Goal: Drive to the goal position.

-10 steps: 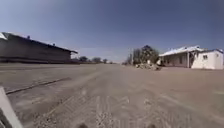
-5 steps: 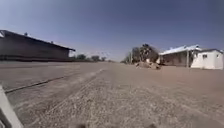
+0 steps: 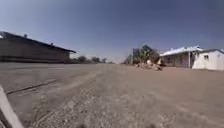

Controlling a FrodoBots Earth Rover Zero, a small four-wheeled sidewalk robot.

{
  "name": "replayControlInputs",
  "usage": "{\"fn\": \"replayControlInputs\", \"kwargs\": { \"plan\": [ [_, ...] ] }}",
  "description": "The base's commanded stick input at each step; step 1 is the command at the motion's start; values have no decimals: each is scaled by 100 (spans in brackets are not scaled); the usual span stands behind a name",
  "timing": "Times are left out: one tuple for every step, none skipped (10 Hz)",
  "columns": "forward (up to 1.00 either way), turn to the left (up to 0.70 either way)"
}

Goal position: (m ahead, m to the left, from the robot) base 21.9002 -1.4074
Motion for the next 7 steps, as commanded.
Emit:
{"fn": "replayControlInputs", "kwargs": {
  "plan": [
    [70, 0],
    [70, 0],
    [70, 0],
    [70, 0],
    [70, 0],
    [70, 0],
    [70, 0]
  ]
}}
